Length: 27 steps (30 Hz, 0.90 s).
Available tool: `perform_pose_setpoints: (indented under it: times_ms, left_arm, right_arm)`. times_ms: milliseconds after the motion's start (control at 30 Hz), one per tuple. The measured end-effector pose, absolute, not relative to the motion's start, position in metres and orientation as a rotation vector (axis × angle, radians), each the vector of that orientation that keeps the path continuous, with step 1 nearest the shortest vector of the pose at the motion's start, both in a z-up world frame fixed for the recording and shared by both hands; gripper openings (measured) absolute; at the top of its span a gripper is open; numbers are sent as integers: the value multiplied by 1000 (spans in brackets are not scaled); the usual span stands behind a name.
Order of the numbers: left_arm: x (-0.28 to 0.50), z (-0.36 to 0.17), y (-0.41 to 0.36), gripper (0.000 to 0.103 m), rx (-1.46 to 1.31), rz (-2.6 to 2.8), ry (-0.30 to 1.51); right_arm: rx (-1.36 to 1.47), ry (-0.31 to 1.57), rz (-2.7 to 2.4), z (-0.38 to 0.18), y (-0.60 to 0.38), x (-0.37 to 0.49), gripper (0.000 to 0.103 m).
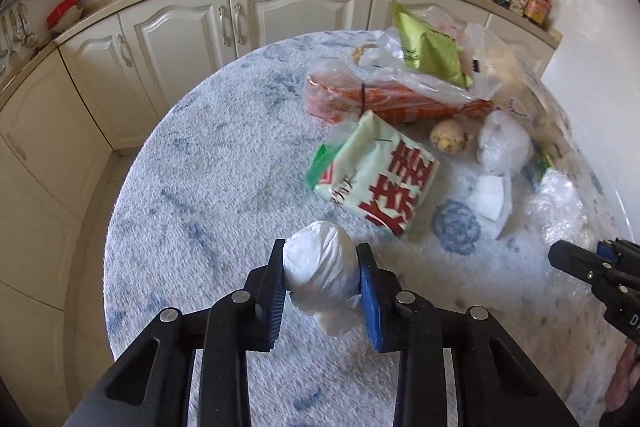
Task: Collect trash
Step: 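Grasp the clear plastic wrap with the right tool while the left tool grasps the white tissue, then carry the tissue and plastic wrap with both tools over the blue bin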
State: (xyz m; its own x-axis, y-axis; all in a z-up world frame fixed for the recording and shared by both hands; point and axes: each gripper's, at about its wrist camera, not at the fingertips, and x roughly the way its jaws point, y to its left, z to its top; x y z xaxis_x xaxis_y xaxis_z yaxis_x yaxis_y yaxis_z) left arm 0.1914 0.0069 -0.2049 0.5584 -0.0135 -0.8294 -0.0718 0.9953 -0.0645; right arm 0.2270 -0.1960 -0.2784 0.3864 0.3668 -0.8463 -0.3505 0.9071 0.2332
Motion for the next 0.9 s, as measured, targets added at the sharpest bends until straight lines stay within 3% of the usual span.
perform_pose_setpoints:
  times_ms: [533, 900]
  left_arm:
    - [146, -142, -57, 28, -60, -113, 877]
    - [145, -85, -165, 28, 14, -356, 741]
  right_arm:
    - [130, 941, 395, -236, -257, 197, 21]
    - [254, 763, 192, -176, -380, 164, 21]
